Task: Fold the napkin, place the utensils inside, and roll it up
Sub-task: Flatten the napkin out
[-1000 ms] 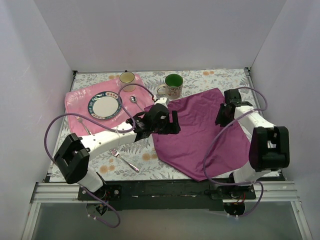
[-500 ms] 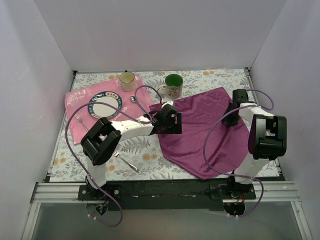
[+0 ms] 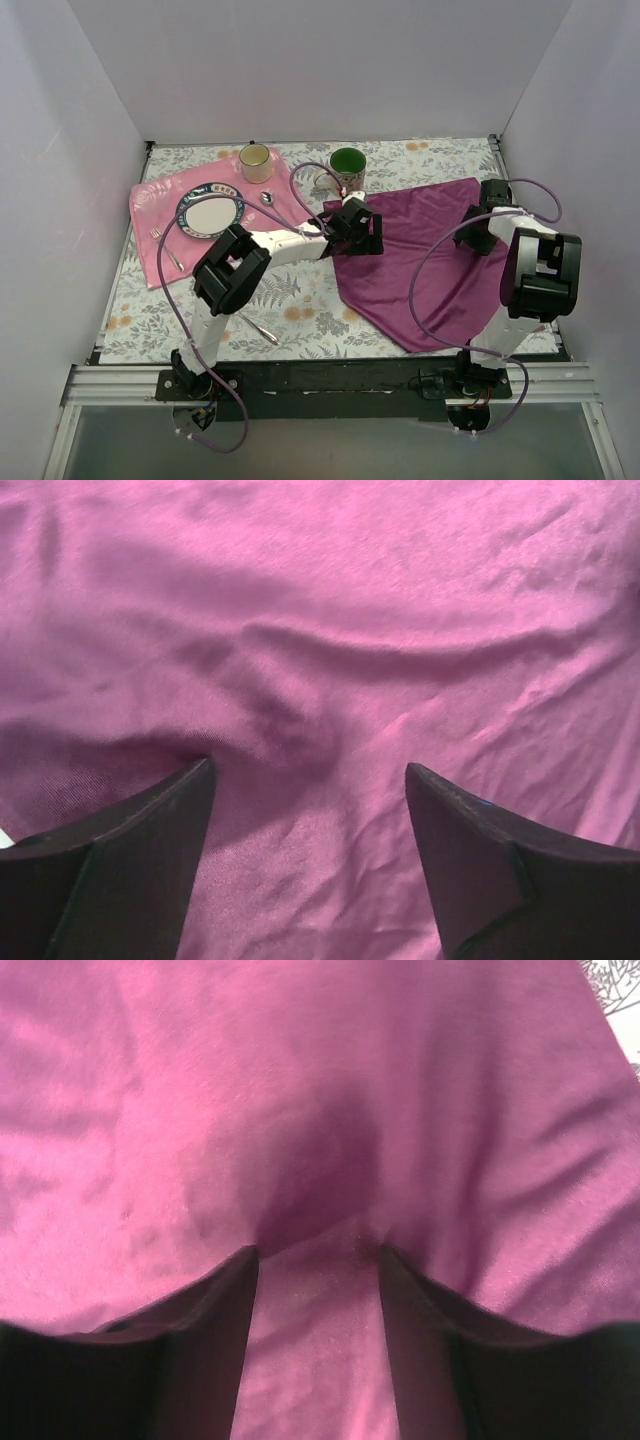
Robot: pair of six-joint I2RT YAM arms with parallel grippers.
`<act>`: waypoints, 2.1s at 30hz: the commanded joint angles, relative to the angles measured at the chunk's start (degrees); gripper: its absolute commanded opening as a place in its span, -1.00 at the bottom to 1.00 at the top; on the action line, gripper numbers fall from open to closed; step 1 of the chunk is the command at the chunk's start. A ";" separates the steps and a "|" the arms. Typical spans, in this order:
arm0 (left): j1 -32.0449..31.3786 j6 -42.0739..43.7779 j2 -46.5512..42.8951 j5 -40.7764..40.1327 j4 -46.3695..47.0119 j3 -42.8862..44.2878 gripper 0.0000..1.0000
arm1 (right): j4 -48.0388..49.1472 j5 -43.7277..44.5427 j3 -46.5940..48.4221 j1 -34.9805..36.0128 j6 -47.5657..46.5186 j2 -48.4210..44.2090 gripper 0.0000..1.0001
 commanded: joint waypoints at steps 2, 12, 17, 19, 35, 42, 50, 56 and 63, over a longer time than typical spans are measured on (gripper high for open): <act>-0.27 1.73 -9.42 -0.59 -4.76 -0.78 0.63 | -6.79 5.71 0.59 7.16 -4.42 -6.56 0.49; 3.24 -3.19 -40.27 -8.93 -12.67 -14.74 0.78 | -16.01 -0.07 -13.46 40.63 3.11 -30.40 0.80; 5.27 -5.65 -49.94 -9.81 -13.12 -22.64 0.78 | -22.61 2.46 -14.53 60.50 8.31 -27.60 0.71; 5.71 -6.44 -53.64 -9.38 -12.16 -24.85 0.78 | -24.29 5.01 -14.18 65.50 9.28 -25.66 0.70; 5.79 -7.06 -56.99 -7.27 -12.24 -26.97 0.76 | -28.23 22.31 -11.28 70.02 15.43 -17.48 -0.48; 5.79 -7.76 -53.48 -4.10 -10.22 -26.00 0.75 | -21.86 26.28 -7.15 52.90 10.08 -19.15 -0.81; 5.79 -8.20 -51.54 -1.11 -9.25 -26.44 0.74 | -23.94 22.46 0.69 46.45 1.11 -17.29 0.53; 5.79 -8.73 -51.45 -0.06 -7.41 -27.76 0.75 | -15.62 7.94 -10.81 49.62 5.41 -25.20 -0.06; 5.79 -7.76 -49.78 0.91 -7.23 -26.27 0.74 | -11.64 8.97 -8.39 50.68 3.05 -18.63 0.28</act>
